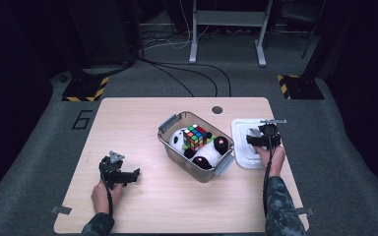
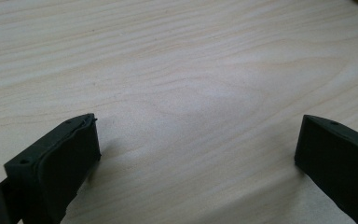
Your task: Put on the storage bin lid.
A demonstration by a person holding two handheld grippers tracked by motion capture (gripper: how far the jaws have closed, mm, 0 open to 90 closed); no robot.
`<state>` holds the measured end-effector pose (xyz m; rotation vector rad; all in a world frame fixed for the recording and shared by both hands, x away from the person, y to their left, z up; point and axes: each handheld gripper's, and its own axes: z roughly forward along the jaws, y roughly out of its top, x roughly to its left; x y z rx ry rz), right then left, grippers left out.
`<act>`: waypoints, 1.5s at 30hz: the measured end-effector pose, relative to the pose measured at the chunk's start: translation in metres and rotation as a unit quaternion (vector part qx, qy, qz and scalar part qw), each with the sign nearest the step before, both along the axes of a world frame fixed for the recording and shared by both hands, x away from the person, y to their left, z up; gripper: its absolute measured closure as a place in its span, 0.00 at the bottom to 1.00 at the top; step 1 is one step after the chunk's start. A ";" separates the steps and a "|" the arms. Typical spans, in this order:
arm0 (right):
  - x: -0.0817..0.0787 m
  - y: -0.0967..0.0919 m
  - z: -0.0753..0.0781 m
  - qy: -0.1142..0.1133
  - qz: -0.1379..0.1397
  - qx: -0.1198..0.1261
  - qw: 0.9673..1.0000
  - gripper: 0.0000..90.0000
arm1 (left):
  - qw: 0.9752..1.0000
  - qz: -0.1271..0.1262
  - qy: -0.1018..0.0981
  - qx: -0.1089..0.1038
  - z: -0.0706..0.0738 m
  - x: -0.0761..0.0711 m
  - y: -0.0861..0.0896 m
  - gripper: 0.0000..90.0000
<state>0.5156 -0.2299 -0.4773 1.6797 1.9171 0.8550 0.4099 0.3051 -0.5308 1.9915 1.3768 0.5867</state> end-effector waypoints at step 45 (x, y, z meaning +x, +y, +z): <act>-0.005 0.002 0.084 -0.016 0.057 -0.063 0.996 0.75 | 1.000 0.000 0.000 -0.003 0.000 0.000 -0.001 0.00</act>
